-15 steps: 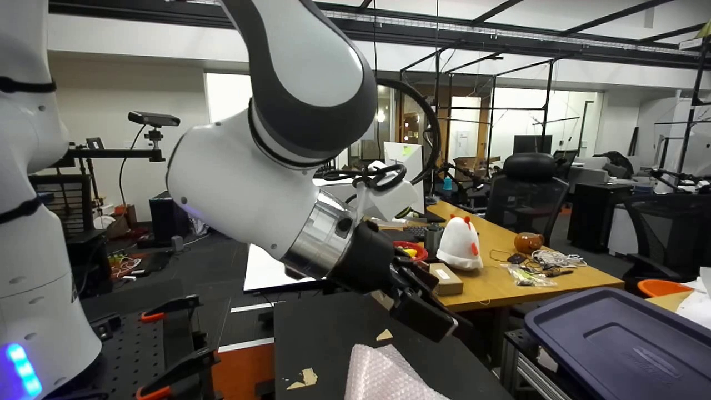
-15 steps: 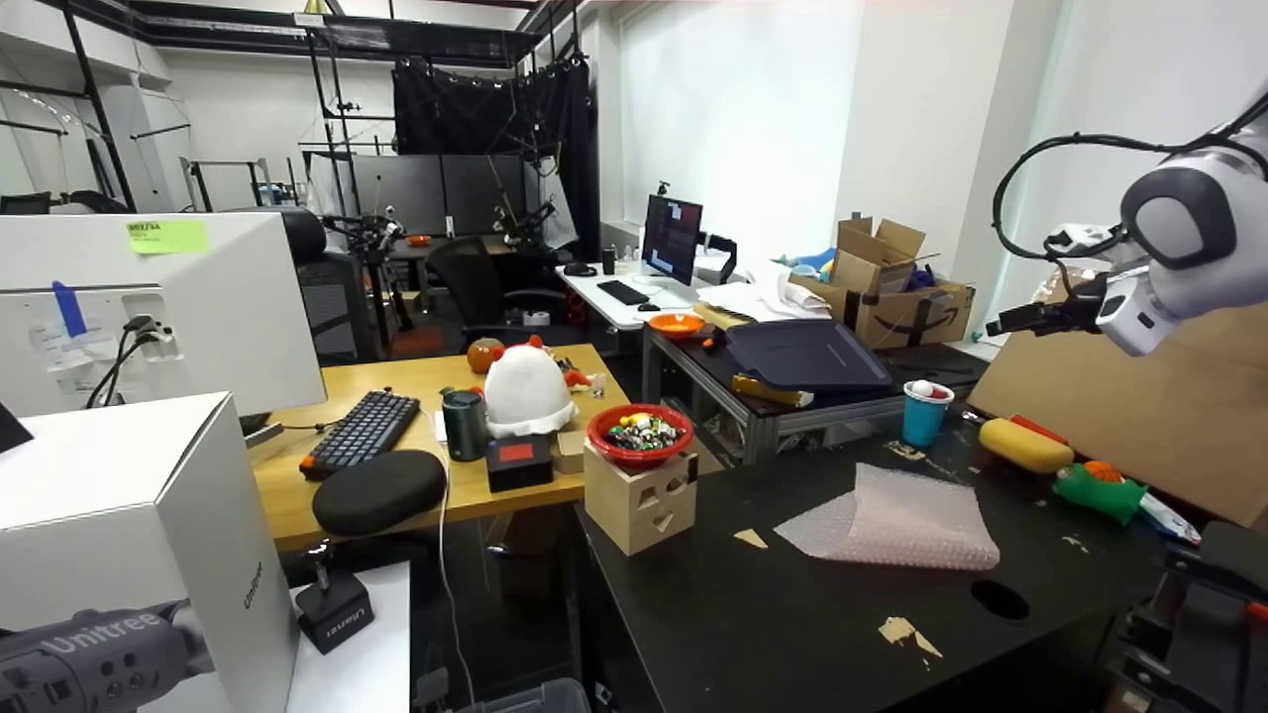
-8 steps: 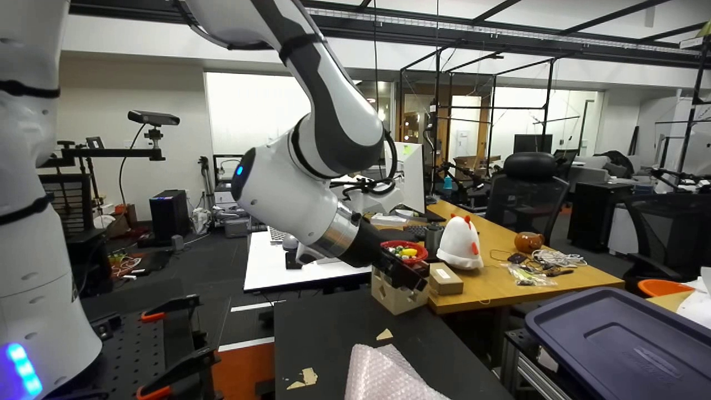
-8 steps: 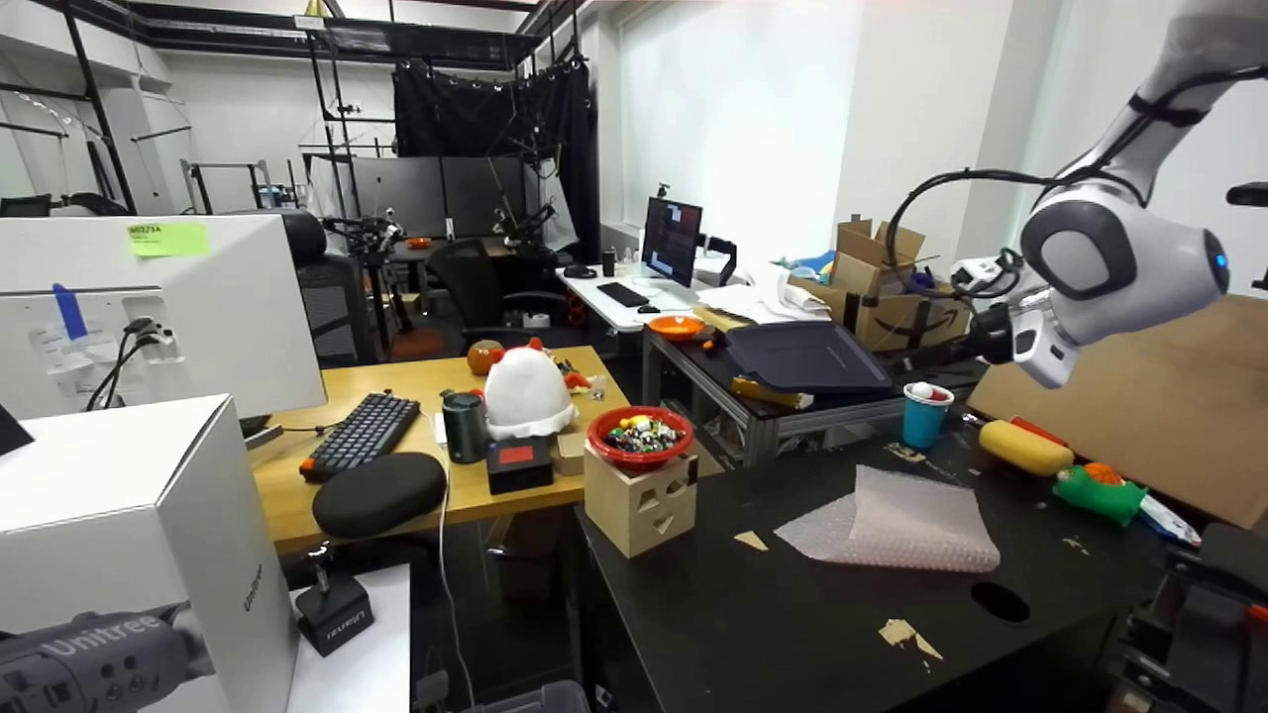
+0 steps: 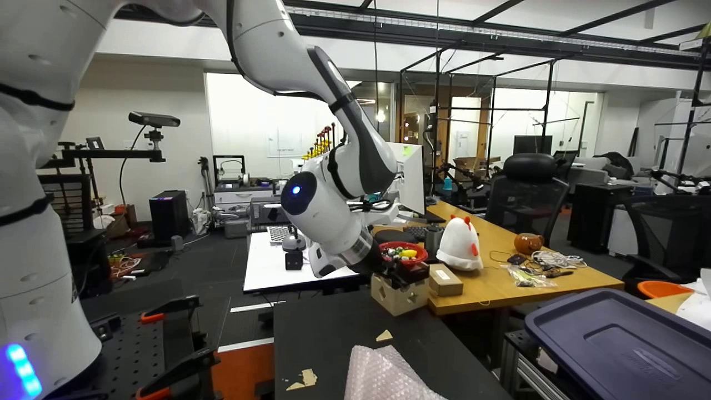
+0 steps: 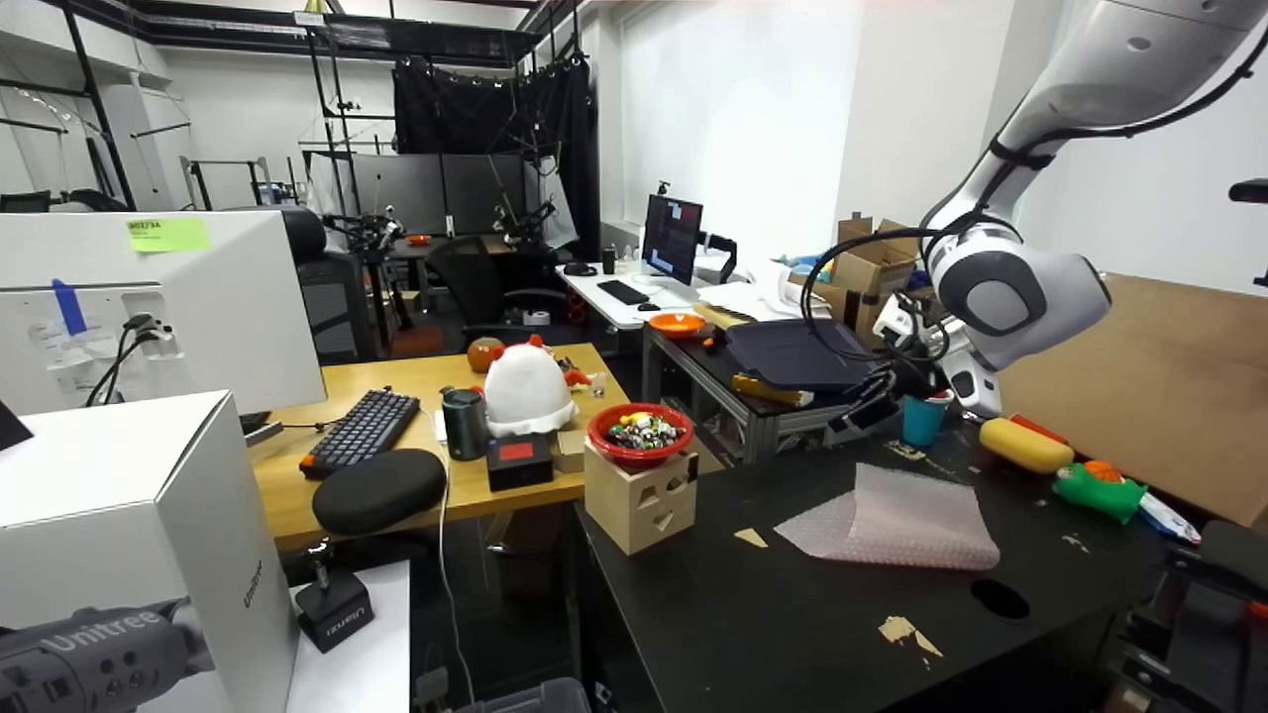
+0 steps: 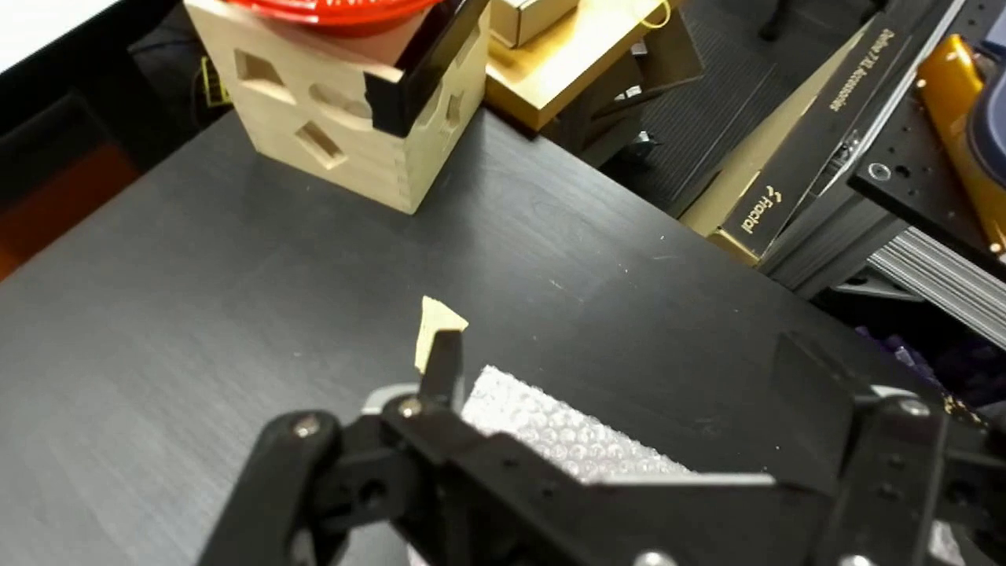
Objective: Unfold the pink plastic
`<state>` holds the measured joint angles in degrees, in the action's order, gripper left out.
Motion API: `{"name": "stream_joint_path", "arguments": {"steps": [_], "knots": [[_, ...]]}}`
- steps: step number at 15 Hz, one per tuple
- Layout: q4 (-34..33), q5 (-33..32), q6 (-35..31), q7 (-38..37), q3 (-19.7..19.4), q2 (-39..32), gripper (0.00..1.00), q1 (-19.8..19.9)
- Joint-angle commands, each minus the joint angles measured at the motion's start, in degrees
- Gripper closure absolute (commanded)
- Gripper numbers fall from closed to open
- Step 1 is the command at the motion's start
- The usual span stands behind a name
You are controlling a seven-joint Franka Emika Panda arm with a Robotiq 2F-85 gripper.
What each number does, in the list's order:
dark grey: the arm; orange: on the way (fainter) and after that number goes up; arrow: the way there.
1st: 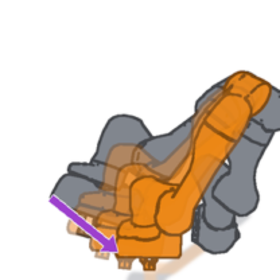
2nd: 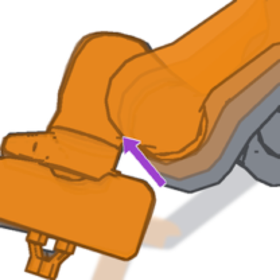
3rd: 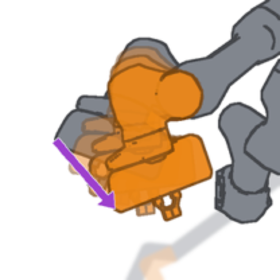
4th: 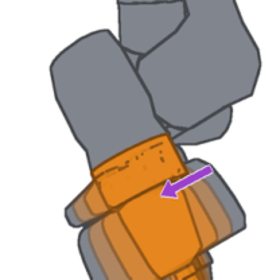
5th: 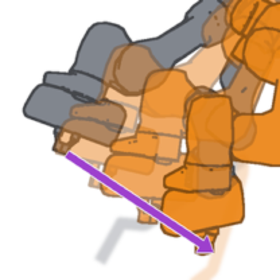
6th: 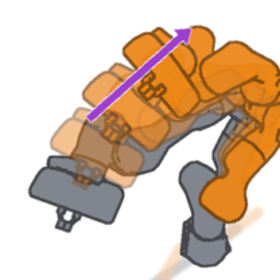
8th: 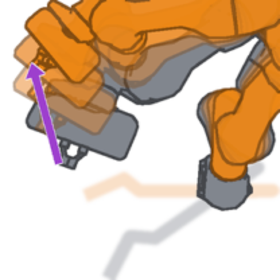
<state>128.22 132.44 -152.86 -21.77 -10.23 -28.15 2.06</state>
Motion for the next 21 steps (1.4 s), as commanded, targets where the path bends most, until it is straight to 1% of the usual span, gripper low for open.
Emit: {"name": "stream_joint_path", "arguments": {"steps": [1, 2, 5, 6, 7, 11, 14, 16, 19, 20, 21], "knots": [[-4.4, -10.9, -3.5, -0.5, 1.4, -2.9, 0.0, 1.9], [-4.6, -17.1, -3.1, -1.8, 1.6, -3.2, 0.0, 2.5], [-6.1, -33.0, -5.3, -6.0, 0.8, -4.1, 0.0, 2.3], [-5.9, -38.5, -4.4, -8.1, -1.5, -4.1, 0.0, 0.4], [-6.0, -44.0, -4.6, -10.0, -2.6, -3.8, 0.0, -0.4], [-6.7, -65.9, -1.6, -17.2, -8.7, -3.4, 0.0, -5.2], [-6.7, -82.1, 1.0, -22.4, -14.7, -2.5, 0.0, -10.2], [-6.9, -92.2, 3.4, -24.3, -18.5, -1.6, 0.0, -13.2], [-7.5, -104.9, 7.5, -24.2, -24.0, 0.0, 0.0, -17.6], [-7.5, -108.4, 8.4, -23.4, -25.4, 0.8, 0.0, -18.9], [-7.1, -115.1, 8.1, -24.6, -23.0, 2.9, 0.0, -16.4]]}}
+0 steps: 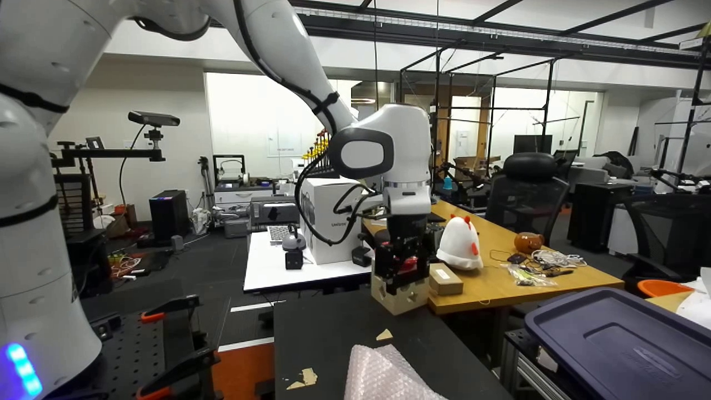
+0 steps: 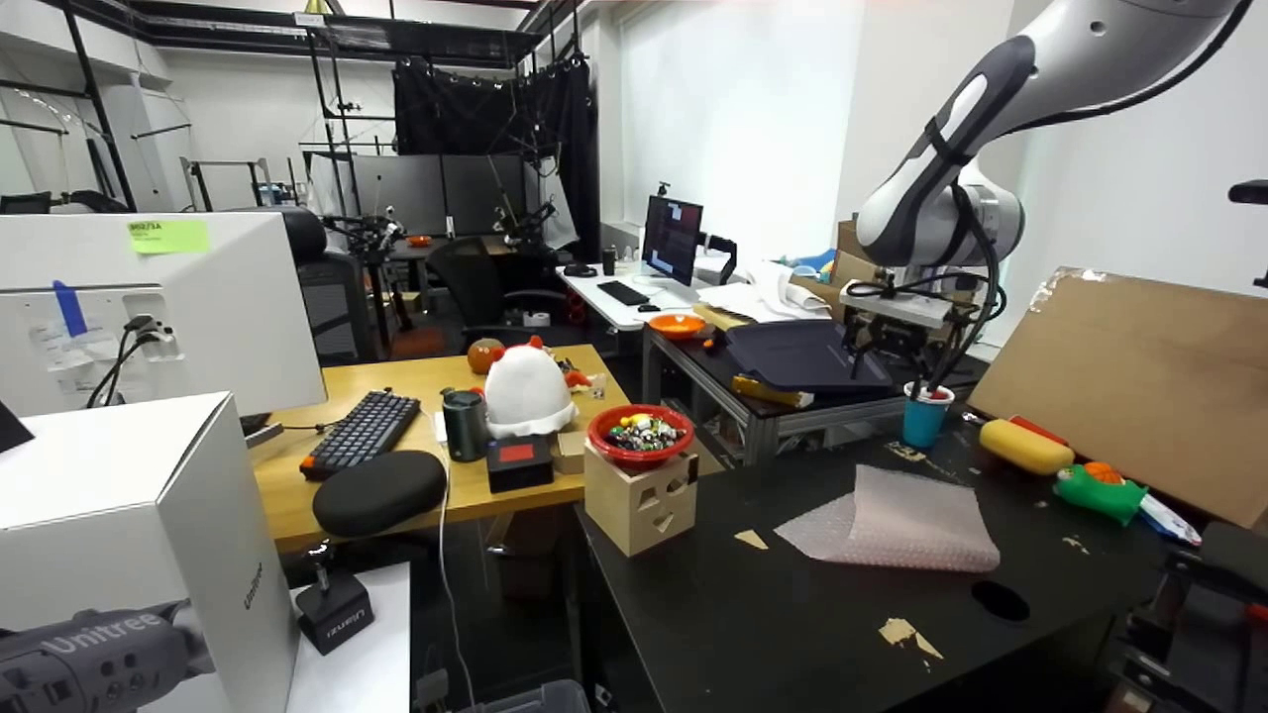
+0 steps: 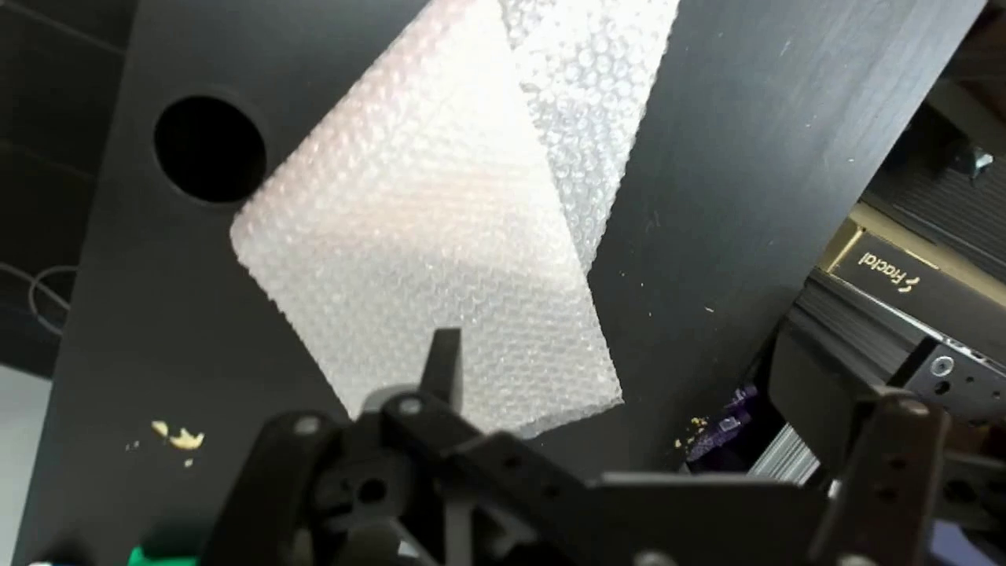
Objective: Unfold the pink plastic
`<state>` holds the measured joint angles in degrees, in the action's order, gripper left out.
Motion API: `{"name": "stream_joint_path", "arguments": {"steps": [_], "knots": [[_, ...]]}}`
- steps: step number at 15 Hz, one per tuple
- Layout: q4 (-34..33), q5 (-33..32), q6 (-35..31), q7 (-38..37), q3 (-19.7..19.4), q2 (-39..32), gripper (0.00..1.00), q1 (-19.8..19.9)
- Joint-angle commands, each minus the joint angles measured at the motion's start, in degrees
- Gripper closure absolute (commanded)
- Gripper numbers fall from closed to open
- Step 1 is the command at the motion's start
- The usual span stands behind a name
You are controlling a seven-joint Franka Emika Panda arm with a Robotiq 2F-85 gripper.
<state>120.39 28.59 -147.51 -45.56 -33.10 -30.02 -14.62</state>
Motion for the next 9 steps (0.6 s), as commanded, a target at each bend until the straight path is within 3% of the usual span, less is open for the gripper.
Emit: {"name": "stream_joint_path", "arguments": {"steps": [1, 4, 6, 7, 9], "knots": [[0.8, -16.0, 2.9, -0.6, 0.3, 6.0, 0.0, 0.7], [2.3, -27.6, 1.4, -0.7, 3.1, 10.5, 0.0, 2.5], [4.6, -26.5, 5.3, -10.2, 5.0, 16.0, 0.0, 3.3], [0.7, -27.8, 2.4, -6.7, 7.7, 9.8, 0.0, 6.9], [1.6, -28.6, 3.8, -9.3, 9.6, 12.7, 0.0, 8.1]]}}
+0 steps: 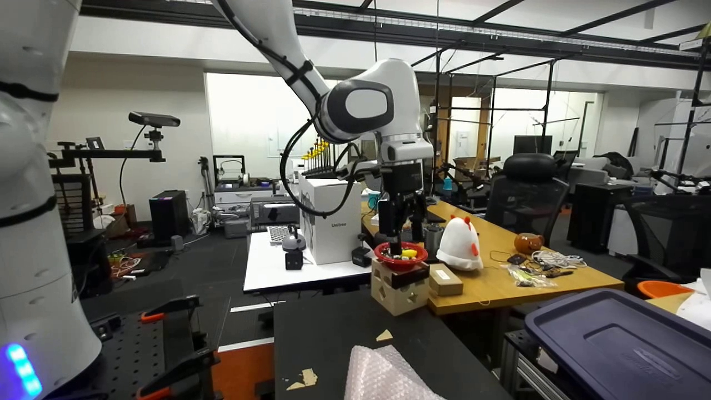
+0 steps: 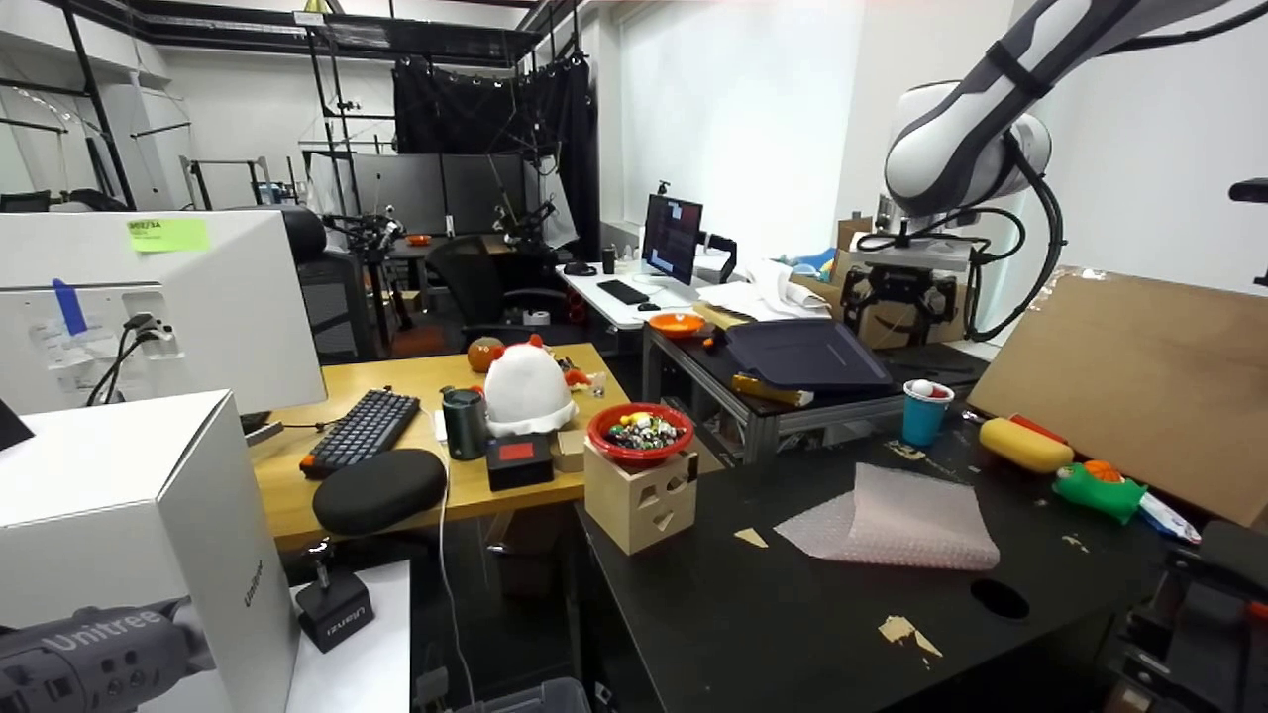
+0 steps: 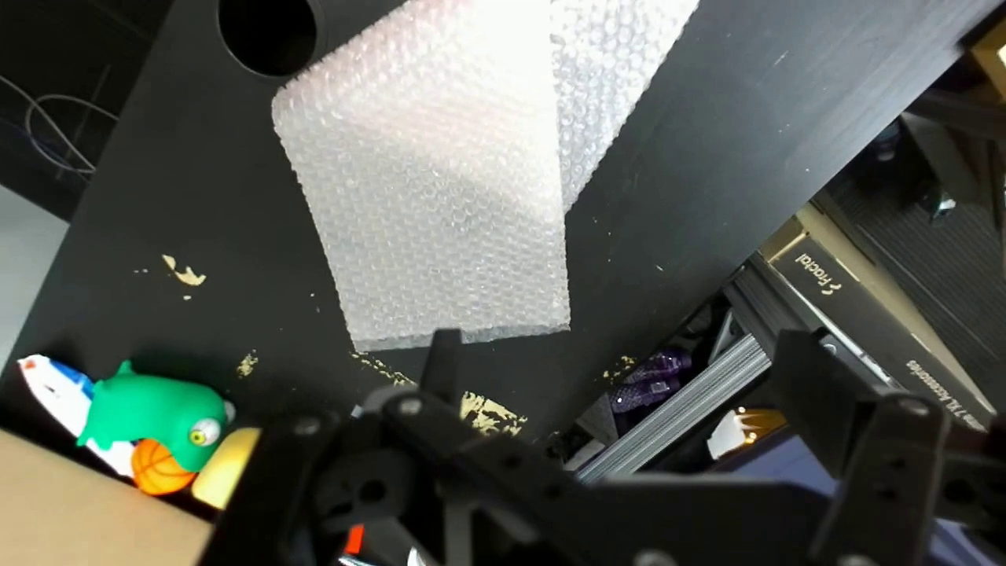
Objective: Unfold the pink plastic
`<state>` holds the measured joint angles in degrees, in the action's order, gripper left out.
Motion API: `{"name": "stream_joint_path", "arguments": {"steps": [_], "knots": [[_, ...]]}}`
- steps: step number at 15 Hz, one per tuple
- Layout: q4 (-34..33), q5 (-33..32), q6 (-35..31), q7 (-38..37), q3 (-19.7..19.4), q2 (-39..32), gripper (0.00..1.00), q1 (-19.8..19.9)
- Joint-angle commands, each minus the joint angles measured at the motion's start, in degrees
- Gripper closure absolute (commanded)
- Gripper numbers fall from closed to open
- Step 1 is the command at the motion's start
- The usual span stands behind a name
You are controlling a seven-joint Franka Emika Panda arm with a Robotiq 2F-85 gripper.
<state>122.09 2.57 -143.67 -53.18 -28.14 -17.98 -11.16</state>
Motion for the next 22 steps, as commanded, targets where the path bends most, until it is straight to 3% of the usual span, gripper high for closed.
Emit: {"name": "stream_joint_path", "arguments": {"steps": [1, 5, 8, 15, 22], "knots": [[-0.2, -2.7, 0.0, -1.4, 5.8, 0.7, 0.0, 5.7], [-0.7, -3.3, 0.9, -1.6, 6.3, -0.5, 0.0, 6.8], [-0.6, -11.2, 1.2, -1.9, 5.9, -0.6, 0.0, 7.0], [-12.0, -11.7, 1.3, 15.0, 12.0, -11.9, 0.0, 13.9], [-23.0, -13.1, 0.6, 29.2, 12.3, -22.4, 0.0, 13.6]]}}
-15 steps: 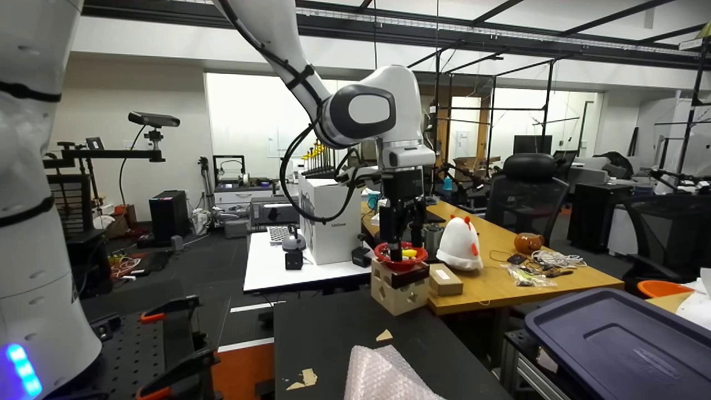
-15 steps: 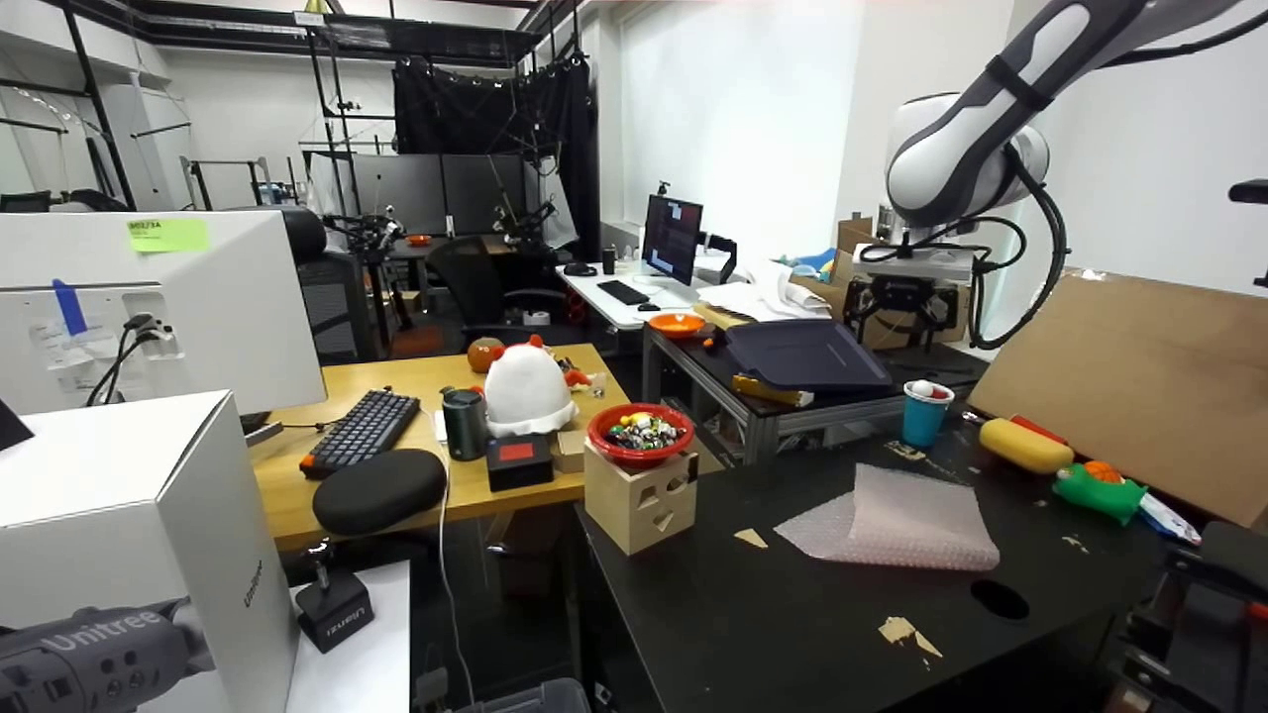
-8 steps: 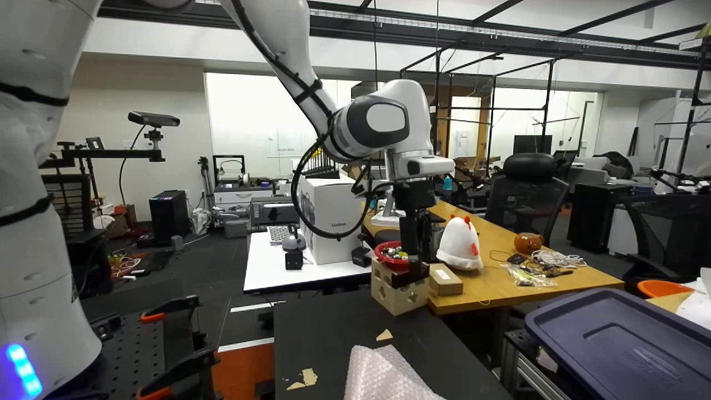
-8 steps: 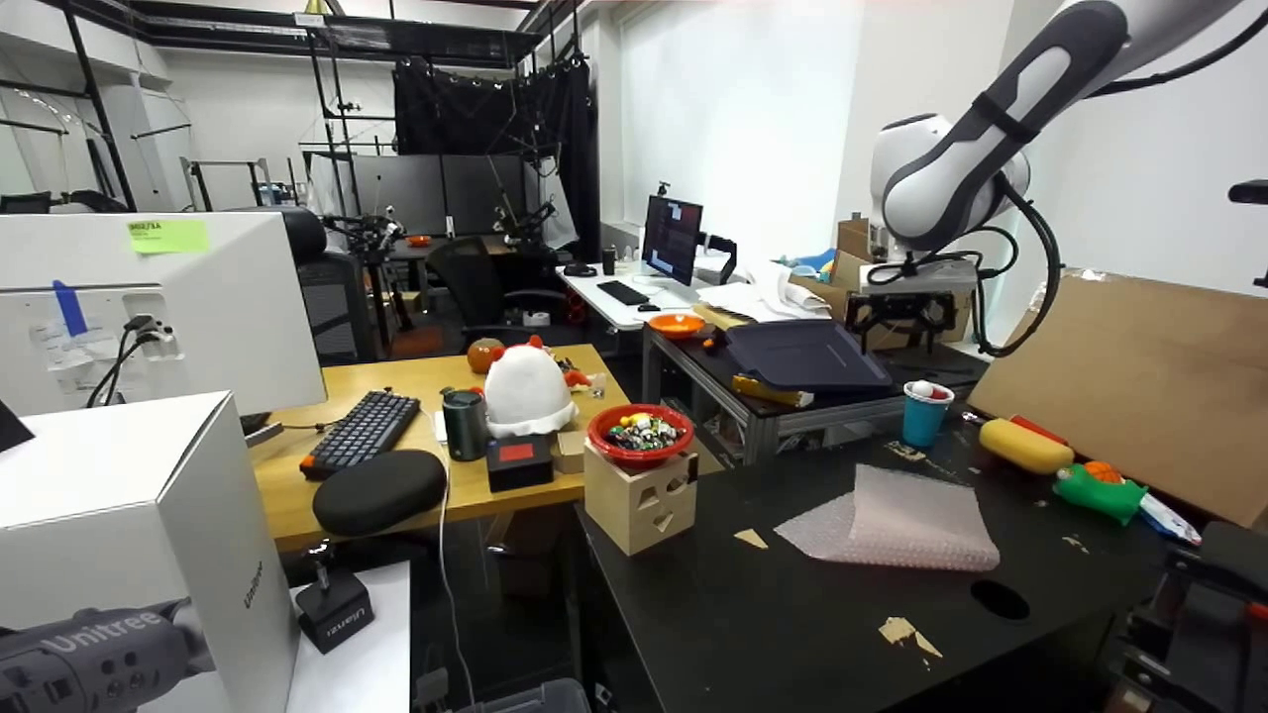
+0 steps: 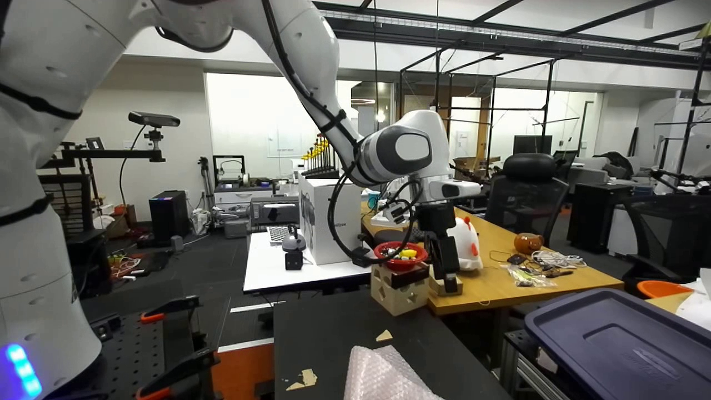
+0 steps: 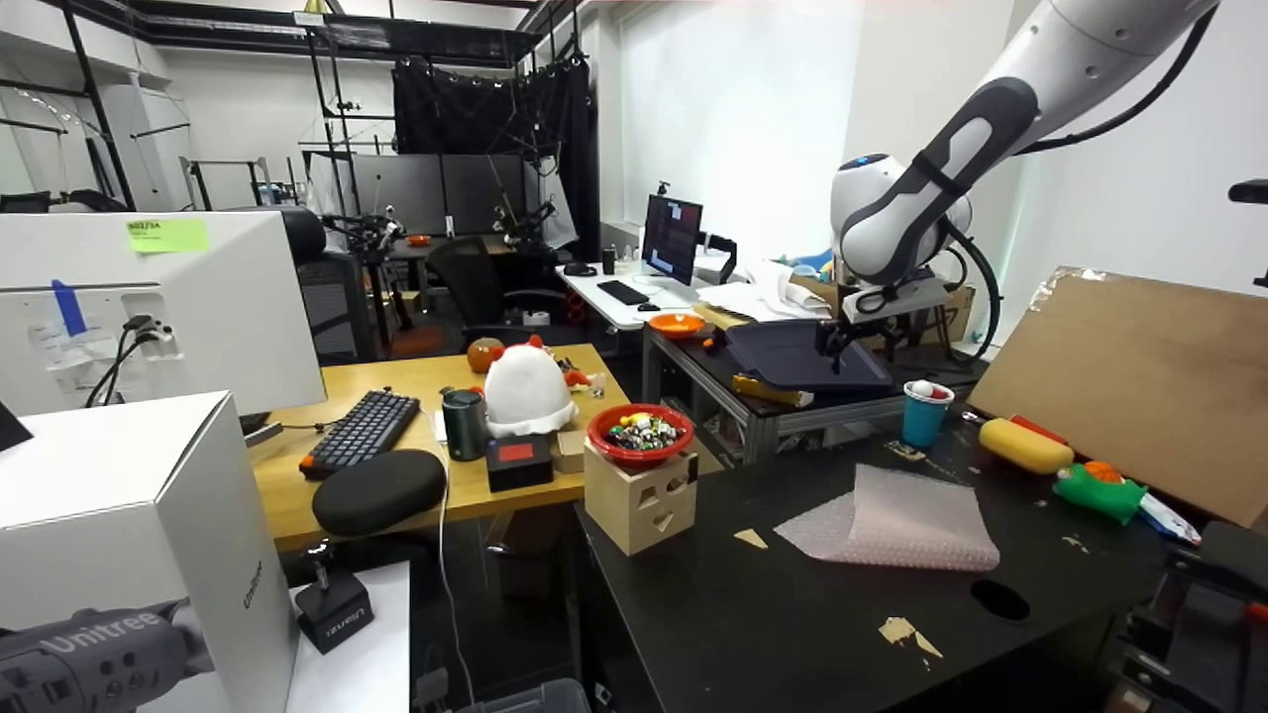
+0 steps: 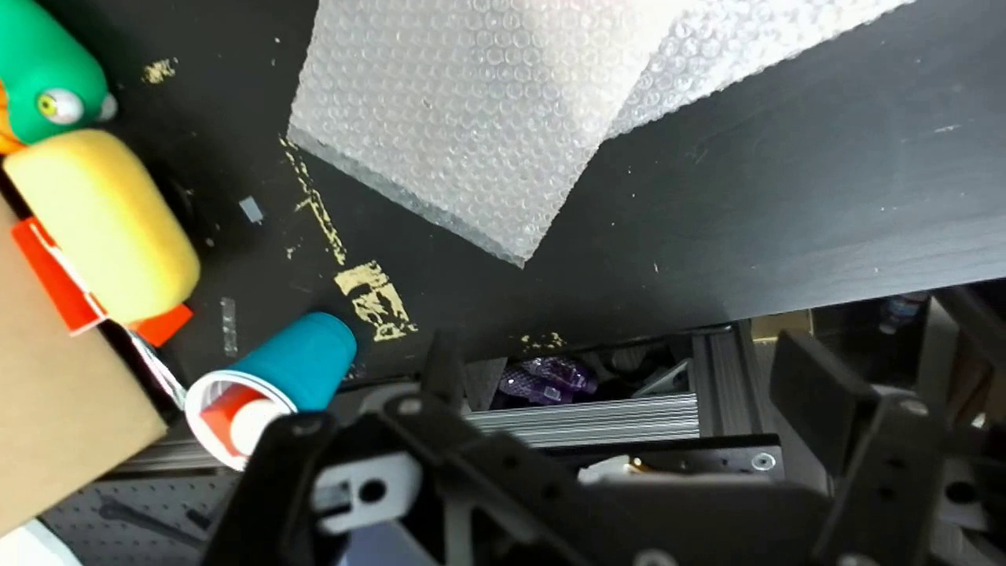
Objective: Unfold the pink plastic
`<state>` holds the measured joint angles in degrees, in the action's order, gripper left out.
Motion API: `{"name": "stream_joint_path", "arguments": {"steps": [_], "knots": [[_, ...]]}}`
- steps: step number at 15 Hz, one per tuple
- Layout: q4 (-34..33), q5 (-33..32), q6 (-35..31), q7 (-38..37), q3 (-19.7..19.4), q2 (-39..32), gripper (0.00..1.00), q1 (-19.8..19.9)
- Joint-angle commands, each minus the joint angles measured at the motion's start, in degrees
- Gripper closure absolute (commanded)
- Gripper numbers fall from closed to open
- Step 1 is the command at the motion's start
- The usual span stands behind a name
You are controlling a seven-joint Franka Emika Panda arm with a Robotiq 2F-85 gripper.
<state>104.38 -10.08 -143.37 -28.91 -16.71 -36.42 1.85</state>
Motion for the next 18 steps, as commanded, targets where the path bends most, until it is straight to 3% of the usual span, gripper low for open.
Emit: {"name": "stream_joint_path", "arguments": {"steps": [1, 11, 18], "knots": [[-6.9, 0.1, 0.2, 6.6, 1.4, -5.3, 0.0, 0.9], [-23.0, 10.3, 3.4, 15.9, 9.3, -18.6, 0.0, 6.6], [-30.3, 17.5, 12.7, 13.3, 11.3, -24.8, 0.0, 8.5]]}}
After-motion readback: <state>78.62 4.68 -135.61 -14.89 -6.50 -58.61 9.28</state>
